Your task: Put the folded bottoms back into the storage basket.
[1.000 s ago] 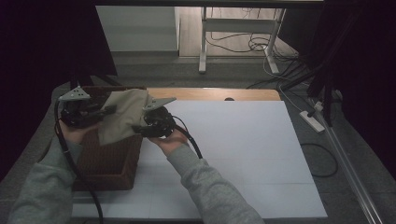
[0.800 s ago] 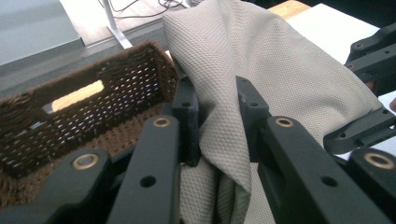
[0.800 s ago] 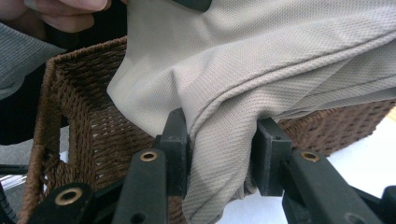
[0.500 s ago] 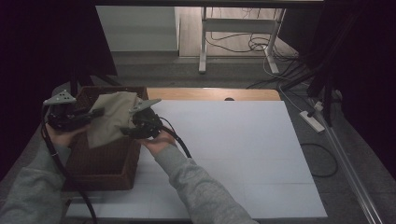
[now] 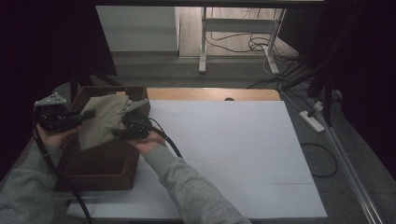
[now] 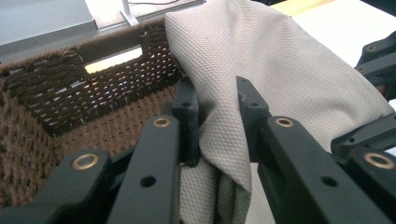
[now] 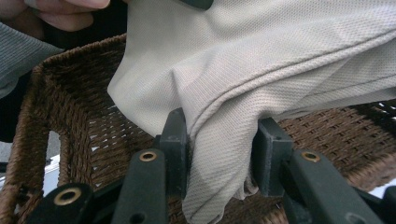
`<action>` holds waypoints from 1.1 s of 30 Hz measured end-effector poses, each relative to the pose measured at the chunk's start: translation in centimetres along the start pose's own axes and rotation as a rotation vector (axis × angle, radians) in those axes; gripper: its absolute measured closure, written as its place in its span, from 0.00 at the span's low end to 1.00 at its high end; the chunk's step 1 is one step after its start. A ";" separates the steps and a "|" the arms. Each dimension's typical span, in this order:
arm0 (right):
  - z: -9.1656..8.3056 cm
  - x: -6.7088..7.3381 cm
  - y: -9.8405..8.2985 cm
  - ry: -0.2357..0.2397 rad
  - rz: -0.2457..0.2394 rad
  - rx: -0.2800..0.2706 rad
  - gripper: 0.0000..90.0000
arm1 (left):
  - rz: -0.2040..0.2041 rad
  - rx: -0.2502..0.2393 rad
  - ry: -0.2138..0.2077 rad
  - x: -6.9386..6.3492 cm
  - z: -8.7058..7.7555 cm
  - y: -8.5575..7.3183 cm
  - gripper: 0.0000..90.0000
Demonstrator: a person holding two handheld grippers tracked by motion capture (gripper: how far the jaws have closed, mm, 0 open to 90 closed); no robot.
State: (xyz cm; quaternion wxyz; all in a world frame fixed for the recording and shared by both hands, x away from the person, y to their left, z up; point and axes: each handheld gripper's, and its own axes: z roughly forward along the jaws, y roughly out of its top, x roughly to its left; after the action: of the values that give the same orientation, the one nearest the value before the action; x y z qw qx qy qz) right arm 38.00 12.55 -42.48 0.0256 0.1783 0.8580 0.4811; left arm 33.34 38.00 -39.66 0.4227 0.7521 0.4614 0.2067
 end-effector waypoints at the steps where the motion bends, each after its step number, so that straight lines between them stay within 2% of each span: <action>1: 0.2 0.0 0.0 -0.001 -0.003 0.003 0.69 | -0.001 0.003 0.000 0.1 0.0 -0.1 0.82; 13: 2.1 0.0 0.0 0.012 0.013 0.018 0.69 | -0.042 0.022 -0.001 2.0 0.4 -1.1 0.82; 33: 3.1 0.0 -0.4 0.015 0.031 0.040 0.68 | -0.043 0.064 0.009 2.5 1.4 -1.1 0.82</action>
State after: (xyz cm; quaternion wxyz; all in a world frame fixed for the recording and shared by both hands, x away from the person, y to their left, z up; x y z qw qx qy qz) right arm 38.61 14.91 -44.45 0.0080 0.1884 0.8647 0.4655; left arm 34.94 39.79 -41.58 0.4007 0.7542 0.4859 0.1861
